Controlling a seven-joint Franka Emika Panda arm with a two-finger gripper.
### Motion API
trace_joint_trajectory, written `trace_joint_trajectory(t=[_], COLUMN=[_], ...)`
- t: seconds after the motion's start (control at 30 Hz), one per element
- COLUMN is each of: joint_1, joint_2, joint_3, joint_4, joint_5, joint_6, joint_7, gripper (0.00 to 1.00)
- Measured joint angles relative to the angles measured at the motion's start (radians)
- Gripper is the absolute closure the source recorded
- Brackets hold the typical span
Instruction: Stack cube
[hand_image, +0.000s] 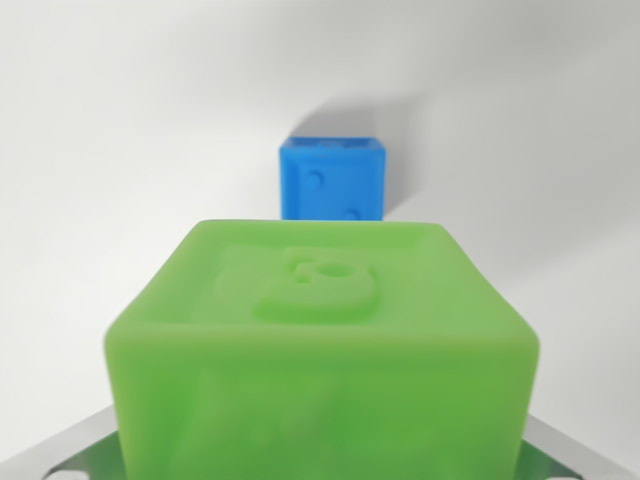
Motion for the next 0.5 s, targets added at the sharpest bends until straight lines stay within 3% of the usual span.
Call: trace_joint_trajectory(t=[0.17,0.5], joint_1=[-0.002,-0.002], joint_2=[0.009,0.066], joint_3=[-0.003,-0.002], joint_4=[0.012,-0.001], joint_5=[0.003,0.011], joint_6=[-0.004,0.057], joint_7=[0.022,0.022], gripper=[1.00,1.00])
